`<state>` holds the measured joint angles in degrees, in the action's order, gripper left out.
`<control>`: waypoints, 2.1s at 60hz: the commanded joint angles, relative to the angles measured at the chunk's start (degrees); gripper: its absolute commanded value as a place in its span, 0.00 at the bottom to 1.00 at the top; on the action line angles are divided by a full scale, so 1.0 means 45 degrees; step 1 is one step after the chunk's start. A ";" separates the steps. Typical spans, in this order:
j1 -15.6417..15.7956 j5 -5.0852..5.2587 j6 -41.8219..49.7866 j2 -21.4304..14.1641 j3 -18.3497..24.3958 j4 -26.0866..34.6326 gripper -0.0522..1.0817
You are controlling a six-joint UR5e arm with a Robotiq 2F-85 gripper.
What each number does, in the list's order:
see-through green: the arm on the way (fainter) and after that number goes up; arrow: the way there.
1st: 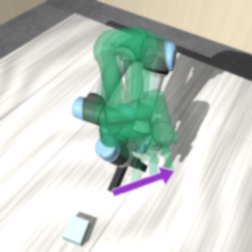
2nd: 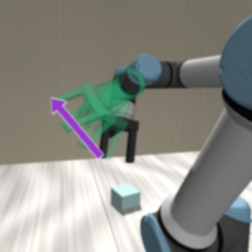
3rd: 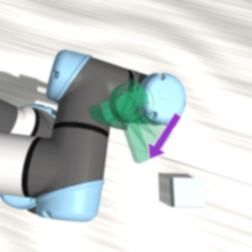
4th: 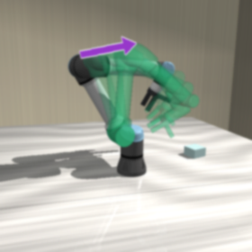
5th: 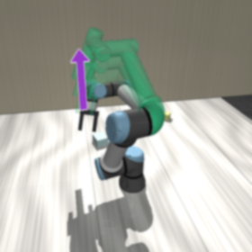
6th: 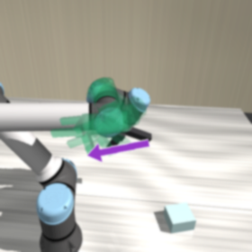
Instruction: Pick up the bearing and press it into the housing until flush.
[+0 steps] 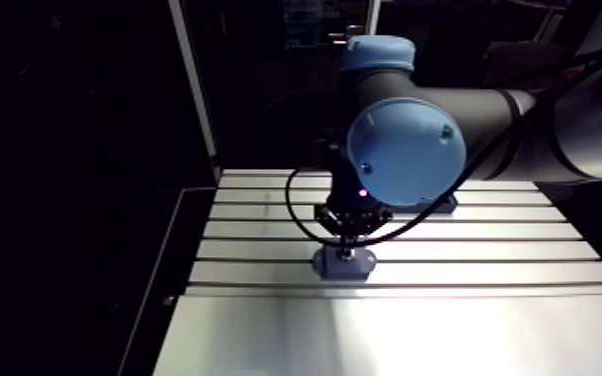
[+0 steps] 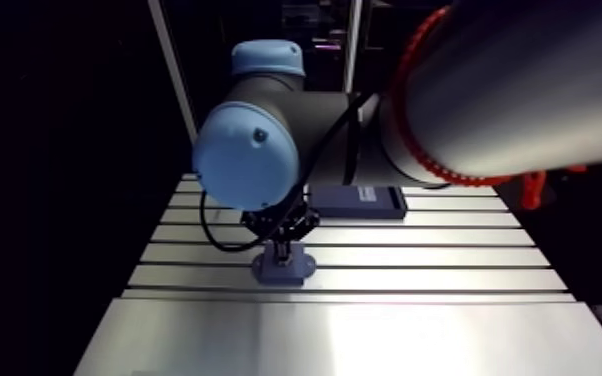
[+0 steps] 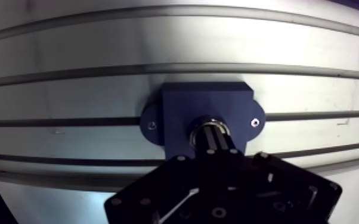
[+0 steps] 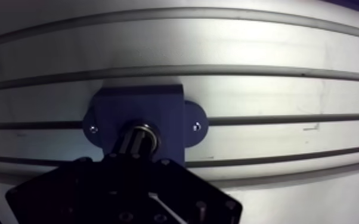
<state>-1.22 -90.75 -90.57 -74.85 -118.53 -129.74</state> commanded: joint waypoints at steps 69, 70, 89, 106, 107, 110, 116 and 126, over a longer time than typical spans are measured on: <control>0.0036 -0.0039 -0.0176 0.0101 -0.0097 -0.0009 0.99; 0.0036 -0.0039 -0.0176 0.0101 -0.0097 -0.0009 0.99; 0.0036 -0.0058 -0.0176 0.0141 -0.0097 -0.0009 0.99; 0.0036 -0.0058 -0.0176 0.0160 -0.0097 -0.0009 0.99; 0.0019 -0.0058 -0.0176 0.0177 -0.0114 -0.0009 0.99; 0.0036 -0.0058 -0.0176 0.0180 -0.0117 -0.0009 0.99; 0.0036 -0.0058 -0.0176 0.0180 -0.0100 -0.0009 0.99; 0.0036 -0.0058 -0.0176 0.0180 -0.0117 -0.0009 0.99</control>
<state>-1.06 -91.01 -91.36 -74.07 -119.03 -129.78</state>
